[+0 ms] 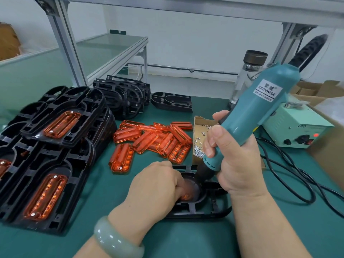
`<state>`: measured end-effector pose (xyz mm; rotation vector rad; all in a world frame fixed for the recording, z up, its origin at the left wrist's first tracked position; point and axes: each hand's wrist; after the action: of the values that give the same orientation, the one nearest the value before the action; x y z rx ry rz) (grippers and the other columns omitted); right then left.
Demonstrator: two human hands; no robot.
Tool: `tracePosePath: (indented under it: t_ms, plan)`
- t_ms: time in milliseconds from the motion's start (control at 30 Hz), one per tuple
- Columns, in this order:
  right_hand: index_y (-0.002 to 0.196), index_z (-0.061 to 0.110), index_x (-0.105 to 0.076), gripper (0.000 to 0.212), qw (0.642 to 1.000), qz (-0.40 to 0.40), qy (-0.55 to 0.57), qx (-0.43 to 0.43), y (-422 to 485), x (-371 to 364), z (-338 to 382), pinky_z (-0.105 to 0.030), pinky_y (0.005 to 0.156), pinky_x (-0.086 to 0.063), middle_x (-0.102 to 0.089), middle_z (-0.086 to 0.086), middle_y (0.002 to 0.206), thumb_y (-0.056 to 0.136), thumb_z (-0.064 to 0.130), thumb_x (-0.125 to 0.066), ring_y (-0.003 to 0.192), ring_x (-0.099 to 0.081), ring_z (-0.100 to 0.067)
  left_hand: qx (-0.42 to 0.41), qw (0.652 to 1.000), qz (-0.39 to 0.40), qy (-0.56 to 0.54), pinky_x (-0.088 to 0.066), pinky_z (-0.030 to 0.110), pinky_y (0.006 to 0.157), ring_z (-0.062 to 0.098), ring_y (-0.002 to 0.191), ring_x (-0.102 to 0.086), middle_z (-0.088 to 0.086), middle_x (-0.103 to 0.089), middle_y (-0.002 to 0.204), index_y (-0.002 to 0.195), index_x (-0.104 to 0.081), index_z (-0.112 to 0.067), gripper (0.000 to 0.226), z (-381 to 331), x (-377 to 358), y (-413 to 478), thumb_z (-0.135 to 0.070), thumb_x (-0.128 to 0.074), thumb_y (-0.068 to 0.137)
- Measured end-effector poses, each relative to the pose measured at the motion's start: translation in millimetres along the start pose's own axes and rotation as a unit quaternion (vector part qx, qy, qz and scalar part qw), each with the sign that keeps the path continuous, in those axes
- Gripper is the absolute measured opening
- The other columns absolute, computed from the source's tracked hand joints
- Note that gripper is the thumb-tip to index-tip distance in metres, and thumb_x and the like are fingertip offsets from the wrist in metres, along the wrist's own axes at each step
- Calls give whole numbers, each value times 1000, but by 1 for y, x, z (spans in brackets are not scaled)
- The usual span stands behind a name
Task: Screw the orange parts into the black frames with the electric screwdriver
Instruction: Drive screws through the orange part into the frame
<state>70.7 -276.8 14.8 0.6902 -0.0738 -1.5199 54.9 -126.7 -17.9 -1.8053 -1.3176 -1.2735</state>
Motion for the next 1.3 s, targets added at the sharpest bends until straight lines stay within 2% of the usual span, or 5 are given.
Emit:
tracePosePath:
  t_ms: [267, 400, 567, 1133, 1300]
  plan:
    - [92, 18, -58, 12, 1000, -1, -4, -1, 0, 1, 0, -22, 51, -42, -49, 6, 53, 84, 9, -59, 43, -46, -12, -4, 1000, -10, 3, -46, 33, 80, 11, 98, -47, -11, -39, 83, 100, -68, -39, 18, 1, -1, -1, -42, -59, 85]
    - [98, 18, -59, 20, 1000, 16, -11, 8, 1, -1, 0, -21, 52, -43, -51, 7, 56, 79, 20, -65, 45, -48, -11, -5, 1000, -15, -2, -45, 32, 77, 10, 96, -48, -12, -40, 83, 99, -69, -39, 18, 2, -2, 0, -42, -59, 84]
    - [102, 17, -60, 20, 1000, -8, -13, 6, 1, 1, -1, -22, 51, -42, -50, 6, 55, 84, 7, -58, 45, -47, -12, -8, 1000, -19, -3, -46, 31, 77, 10, 95, -47, -13, -40, 83, 99, -69, -39, 18, 3, -3, 0, -42, -60, 85]
    - [103, 17, -60, 21, 1000, -6, -24, 2, 0, -2, 1, -23, 51, -42, -50, 6, 55, 84, 9, -58, 45, -47, -12, -10, 1000, -19, -11, -46, 34, 78, 10, 92, -47, -13, -40, 79, 96, -70, -39, 15, 4, -4, 0, -41, -61, 84]
    - [96, 16, -58, 16, 1000, 6, -27, -4, 0, -3, 1, -23, 51, -42, -50, 6, 54, 82, 14, -66, 45, -47, -12, -11, 1000, -23, -12, -48, 35, 77, 11, 90, -48, -14, -40, 76, 95, -70, -39, 15, 4, -4, 0, -41, -63, 82]
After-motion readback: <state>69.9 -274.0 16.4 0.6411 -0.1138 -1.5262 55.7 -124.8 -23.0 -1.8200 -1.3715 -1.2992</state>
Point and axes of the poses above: each hand's wrist, its own y-axis towards the middle knuckle, its own x-axis out of the back of the hand, z = x × y
